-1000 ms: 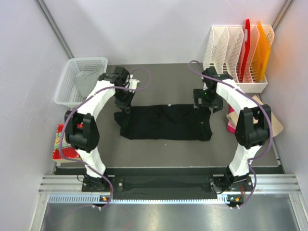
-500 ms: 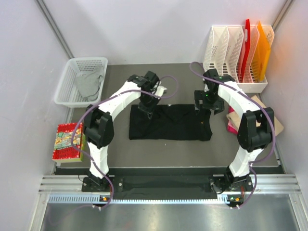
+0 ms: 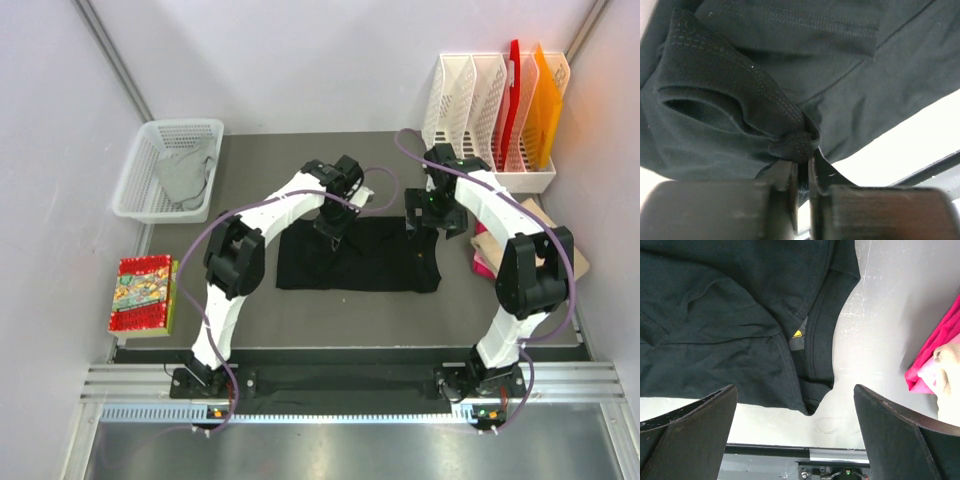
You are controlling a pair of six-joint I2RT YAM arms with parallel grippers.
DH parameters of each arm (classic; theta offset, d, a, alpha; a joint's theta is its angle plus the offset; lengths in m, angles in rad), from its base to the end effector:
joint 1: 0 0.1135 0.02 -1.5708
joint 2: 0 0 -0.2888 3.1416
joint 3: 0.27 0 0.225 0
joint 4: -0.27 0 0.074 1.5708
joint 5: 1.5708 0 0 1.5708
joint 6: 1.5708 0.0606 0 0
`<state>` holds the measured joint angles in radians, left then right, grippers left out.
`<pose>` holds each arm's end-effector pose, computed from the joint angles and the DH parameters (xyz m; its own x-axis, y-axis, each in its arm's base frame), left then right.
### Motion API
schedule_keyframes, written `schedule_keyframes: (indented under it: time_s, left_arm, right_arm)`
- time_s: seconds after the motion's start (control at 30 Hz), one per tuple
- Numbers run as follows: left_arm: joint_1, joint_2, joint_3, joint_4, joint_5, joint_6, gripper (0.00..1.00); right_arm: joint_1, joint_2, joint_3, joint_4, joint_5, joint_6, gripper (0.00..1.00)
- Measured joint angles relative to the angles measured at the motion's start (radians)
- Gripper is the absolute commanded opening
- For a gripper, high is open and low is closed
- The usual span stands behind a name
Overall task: Fold and stack the t-shirts
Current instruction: Fold the folded rectangular tshirt in 1/3 of the way, then grab one side of the 2/3 rectangular tshirt with left arm
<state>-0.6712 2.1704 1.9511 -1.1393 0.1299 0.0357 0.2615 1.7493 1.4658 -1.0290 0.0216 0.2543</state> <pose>0.3365 -0.2773 0.2322 -0.7422 0.6347 -0.2150 0.6650 0.7373 -0.1190 0.3197 0.0842 0.2646 -0.9676 0.0014 -0.2525 -0.0100 0.9990 0.0440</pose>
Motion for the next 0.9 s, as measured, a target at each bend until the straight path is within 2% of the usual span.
schedule_keyframes:
  time_s: [0.03, 0.07, 0.13, 0.17, 0.2, 0.43, 0.53, 0.6, 0.77, 0.83, 0.9]
  left_arm:
    - [-0.001, 0.016, 0.008, -0.002, 0.000, -0.003, 0.45]
    - [-0.002, 0.029, 0.016, -0.004, 0.000, -0.003, 0.58]
    - [-0.007, 0.057, 0.037, -0.006, 0.003, -0.008, 0.73]
    - [-0.010, 0.068, 0.049, -0.008, 0.004, -0.010, 0.92]
    - [-0.011, 0.074, 0.060, -0.009, 0.006, -0.010, 0.97]
    - [0.008, 0.056, 0.132, -0.015, 0.035, -0.008, 0.99]
    - [0.086, -0.005, 0.103, -0.007, 0.074, -0.007, 0.99]
    - [0.180, -0.069, 0.054, -0.003, 0.107, -0.008, 0.99]
    - [0.502, -0.270, -0.203, 0.063, 0.168, -0.006, 0.97]
    - [0.542, -0.318, -0.304, 0.078, 0.168, -0.007, 0.96]
    - [0.517, -0.329, -0.376, 0.080, 0.185, -0.006, 0.95]
  right_arm:
    - [0.000, 0.000, 0.000, 0.000, 0.000, 0.000, 1.00]
    - [0.000, 0.000, 0.000, -0.001, 0.000, 0.000, 1.00]
    - [0.000, 0.000, 0.000, -0.002, 0.000, 0.000, 1.00]
    - [0.000, 0.000, 0.000, -0.002, 0.000, 0.000, 1.00]
    - [0.000, 0.000, 0.000, -0.003, 0.000, 0.000, 1.00]
    - [0.000, 0.000, 0.000, -0.004, 0.000, 0.000, 1.00]
    - [0.000, 0.000, 0.000, -0.004, 0.000, 0.000, 1.00]
    - [0.000, 0.000, 0.000, -0.004, 0.000, 0.000, 1.00]
    - [0.014, 0.002, 0.013, -0.010, -0.001, 0.003, 1.00]
    - [0.041, 0.013, 0.043, -0.020, -0.006, 0.009, 1.00]
    - [0.084, 0.032, 0.090, -0.021, -0.020, 0.016, 1.00]
